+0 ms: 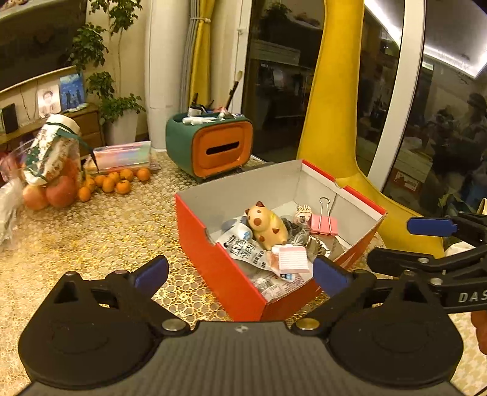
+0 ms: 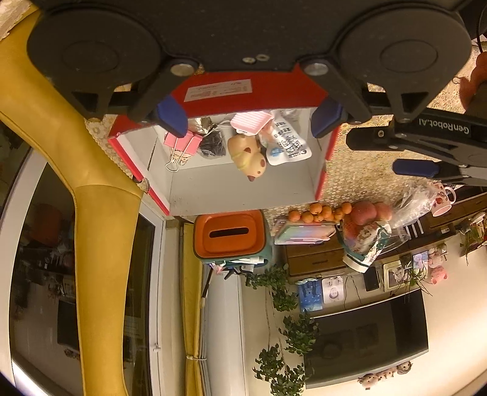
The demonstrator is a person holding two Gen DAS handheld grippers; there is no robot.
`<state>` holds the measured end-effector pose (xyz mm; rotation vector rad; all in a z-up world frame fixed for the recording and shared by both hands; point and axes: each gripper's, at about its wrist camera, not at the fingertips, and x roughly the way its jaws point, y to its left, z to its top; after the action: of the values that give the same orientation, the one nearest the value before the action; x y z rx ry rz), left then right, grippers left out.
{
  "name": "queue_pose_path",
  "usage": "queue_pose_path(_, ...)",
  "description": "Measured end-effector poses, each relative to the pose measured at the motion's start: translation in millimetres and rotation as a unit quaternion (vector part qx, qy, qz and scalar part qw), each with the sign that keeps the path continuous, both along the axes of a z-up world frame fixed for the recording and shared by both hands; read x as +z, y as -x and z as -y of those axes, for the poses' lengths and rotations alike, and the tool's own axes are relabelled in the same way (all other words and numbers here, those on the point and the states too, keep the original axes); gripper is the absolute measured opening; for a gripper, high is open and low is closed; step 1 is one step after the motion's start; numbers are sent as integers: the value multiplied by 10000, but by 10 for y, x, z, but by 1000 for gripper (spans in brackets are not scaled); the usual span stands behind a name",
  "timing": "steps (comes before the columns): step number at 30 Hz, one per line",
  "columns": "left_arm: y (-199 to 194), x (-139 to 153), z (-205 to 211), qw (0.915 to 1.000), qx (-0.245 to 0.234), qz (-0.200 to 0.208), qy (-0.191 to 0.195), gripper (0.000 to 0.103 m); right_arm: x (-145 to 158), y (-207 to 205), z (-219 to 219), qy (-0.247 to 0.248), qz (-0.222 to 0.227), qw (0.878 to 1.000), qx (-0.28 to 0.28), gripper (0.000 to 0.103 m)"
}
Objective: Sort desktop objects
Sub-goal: 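Withdraw both tools from the box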
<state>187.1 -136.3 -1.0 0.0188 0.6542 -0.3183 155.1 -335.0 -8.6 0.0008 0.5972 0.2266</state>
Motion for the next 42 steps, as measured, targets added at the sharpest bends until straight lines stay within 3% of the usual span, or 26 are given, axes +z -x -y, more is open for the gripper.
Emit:
queue_pose_path(14, 341, 69, -137, 9999, -24, 139, 41, 102, 2, 428, -96, 343, 158, 9993, -71, 91)
queue_pose_path(42, 554, -13, -226, 9998, -190, 62, 47, 102, -66, 635, -160, 34, -37, 9994, -357, 91)
